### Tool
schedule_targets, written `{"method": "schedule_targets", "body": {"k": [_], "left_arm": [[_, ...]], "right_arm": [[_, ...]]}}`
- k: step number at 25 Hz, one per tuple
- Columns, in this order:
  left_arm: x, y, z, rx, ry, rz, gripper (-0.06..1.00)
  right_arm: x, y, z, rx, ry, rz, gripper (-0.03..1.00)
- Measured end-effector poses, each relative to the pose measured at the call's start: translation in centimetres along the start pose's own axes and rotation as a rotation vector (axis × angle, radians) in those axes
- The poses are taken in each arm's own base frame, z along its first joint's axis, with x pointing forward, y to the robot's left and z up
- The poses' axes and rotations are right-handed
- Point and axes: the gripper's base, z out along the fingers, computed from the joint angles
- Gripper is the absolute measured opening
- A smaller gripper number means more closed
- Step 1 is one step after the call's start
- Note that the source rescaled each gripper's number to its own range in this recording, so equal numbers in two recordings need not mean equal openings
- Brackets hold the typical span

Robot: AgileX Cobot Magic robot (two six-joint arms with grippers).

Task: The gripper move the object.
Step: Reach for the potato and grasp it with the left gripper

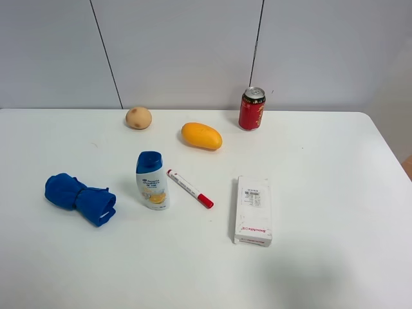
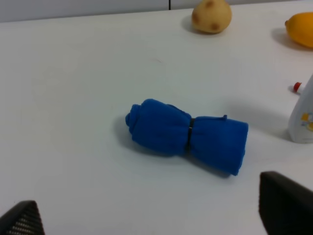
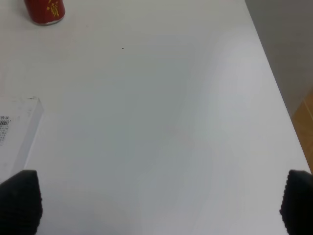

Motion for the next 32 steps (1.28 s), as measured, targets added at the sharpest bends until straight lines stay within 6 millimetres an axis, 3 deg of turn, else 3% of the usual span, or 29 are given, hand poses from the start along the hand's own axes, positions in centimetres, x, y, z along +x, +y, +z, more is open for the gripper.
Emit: {"method": "schedule_targets", "body": {"k": [1,25,28,32], "left_arm": [[0.0,0.0,0.0,0.005,0.000,-0.003,0.87],[-0.2,0.0,0.4,-0.001,0.027,0.001,0.86],[-1.5,0.0,1.5,0.000,0.090,0.001,0.85],[-5.1,0.1,3.0,-0.010,0.133,0.009,0.84]], "right_arm": [[0.0,0.0,0.0,0.000,0.000,0.000,1.00],[0.0,0.0,0.0,0.000,0.000,0.000,1.00],[0.0,0.0,0.0,0.000,0.000,0.000,1.00],[0.0,0.0,0.0,0.000,0.000,0.000,1.00]]}}
